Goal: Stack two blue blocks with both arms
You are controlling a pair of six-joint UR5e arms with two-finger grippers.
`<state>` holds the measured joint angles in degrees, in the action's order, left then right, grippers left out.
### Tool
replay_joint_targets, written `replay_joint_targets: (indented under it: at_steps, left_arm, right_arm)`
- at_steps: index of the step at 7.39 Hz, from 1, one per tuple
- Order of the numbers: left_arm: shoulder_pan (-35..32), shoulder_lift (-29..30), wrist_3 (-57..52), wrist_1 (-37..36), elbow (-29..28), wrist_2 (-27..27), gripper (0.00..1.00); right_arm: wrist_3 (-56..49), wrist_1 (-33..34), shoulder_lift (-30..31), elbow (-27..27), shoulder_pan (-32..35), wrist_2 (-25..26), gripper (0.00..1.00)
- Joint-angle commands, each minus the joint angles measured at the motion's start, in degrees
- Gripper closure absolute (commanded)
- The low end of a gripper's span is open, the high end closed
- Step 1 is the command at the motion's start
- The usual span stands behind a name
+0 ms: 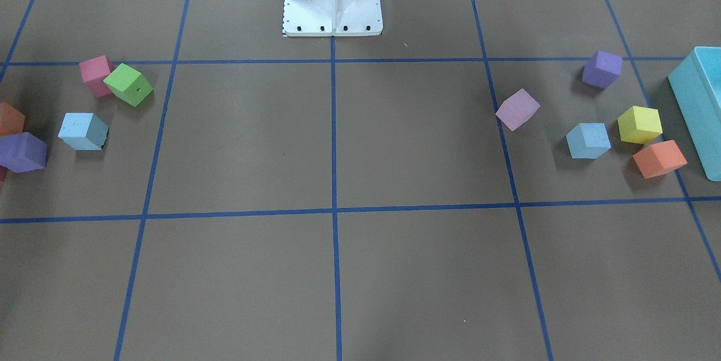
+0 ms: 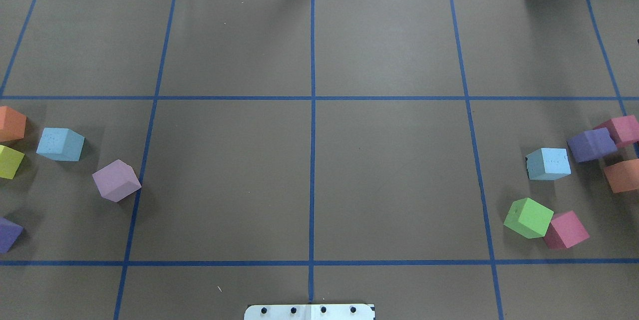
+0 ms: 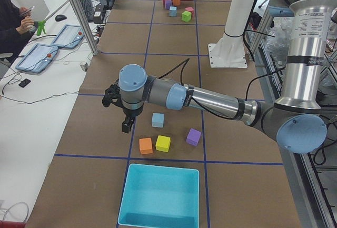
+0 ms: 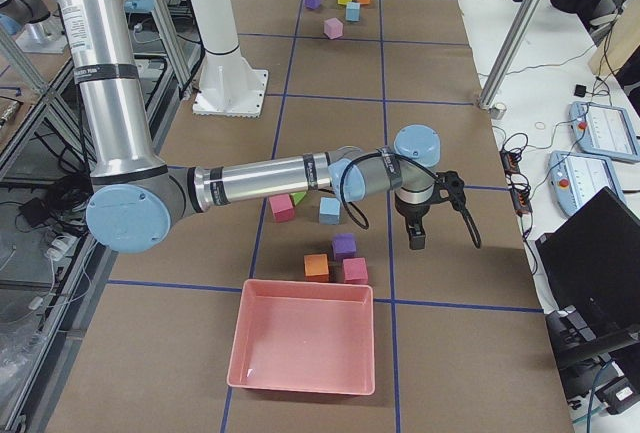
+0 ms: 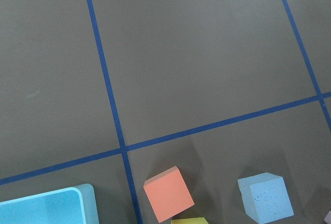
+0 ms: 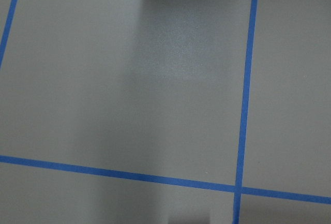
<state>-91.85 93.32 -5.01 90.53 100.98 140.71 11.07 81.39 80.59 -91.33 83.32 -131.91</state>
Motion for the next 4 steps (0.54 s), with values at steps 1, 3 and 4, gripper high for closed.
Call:
replay_joint_targets:
  at_steps: [1, 3, 4]
  left_arm:
    - [0.0, 0.0, 0.0, 0.0, -0.1, 0.0, 0.02]
    - [0.1, 0.2, 0.1, 0.0, 0.0, 0.0, 0.02]
    - [0.3, 0.5, 0.3, -0.2, -0.2, 0.0, 0.02]
  right_arm:
    - [0.1, 0.0, -0.2, 0.1, 0.0, 0.1, 0.00]
    - [0.3, -1.1, -0.8, -1.0, -0.1, 0.9, 0.00]
    - [0.5, -1.3, -0.9, -0.6, -0.3, 0.7, 0.00]
